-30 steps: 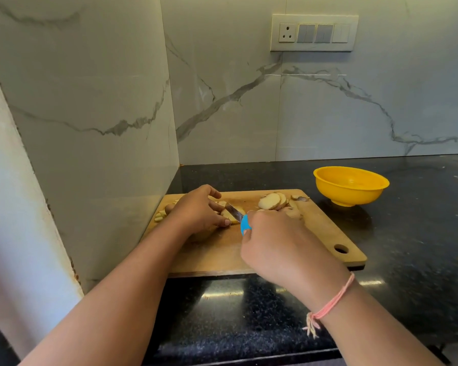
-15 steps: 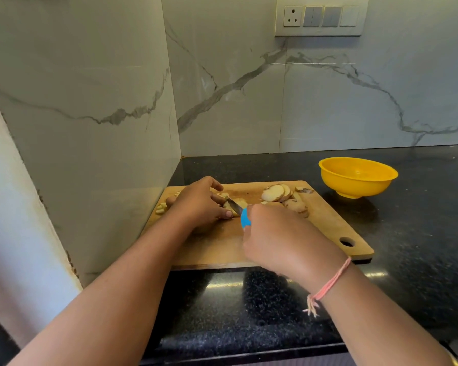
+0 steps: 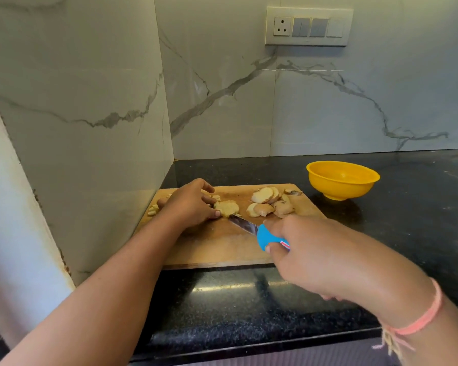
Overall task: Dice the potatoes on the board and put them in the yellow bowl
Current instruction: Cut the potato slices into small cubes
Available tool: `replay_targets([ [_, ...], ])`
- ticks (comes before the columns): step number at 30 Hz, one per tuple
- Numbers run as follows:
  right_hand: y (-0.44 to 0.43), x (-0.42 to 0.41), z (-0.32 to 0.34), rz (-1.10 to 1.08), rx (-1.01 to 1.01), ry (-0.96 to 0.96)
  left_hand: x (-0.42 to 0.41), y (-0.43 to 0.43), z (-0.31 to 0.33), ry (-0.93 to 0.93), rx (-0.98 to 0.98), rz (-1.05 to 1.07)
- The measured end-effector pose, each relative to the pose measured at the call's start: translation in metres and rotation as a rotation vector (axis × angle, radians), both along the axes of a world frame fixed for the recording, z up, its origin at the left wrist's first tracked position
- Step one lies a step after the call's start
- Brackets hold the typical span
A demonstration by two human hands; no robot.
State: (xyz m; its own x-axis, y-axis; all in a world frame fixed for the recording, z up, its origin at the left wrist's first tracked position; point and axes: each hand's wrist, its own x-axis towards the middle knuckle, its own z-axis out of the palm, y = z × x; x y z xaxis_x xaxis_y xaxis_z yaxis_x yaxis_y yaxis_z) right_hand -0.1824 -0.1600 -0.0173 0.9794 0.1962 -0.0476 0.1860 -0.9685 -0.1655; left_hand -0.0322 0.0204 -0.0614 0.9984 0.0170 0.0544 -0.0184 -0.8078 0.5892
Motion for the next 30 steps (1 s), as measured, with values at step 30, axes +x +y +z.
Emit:
replay_targets([
  [30, -0.01, 0.144, -0.02, 0.012, 0.485, -0.42, -0.005, -0.001, 0.008, -0.02, 0.345, -0.073],
])
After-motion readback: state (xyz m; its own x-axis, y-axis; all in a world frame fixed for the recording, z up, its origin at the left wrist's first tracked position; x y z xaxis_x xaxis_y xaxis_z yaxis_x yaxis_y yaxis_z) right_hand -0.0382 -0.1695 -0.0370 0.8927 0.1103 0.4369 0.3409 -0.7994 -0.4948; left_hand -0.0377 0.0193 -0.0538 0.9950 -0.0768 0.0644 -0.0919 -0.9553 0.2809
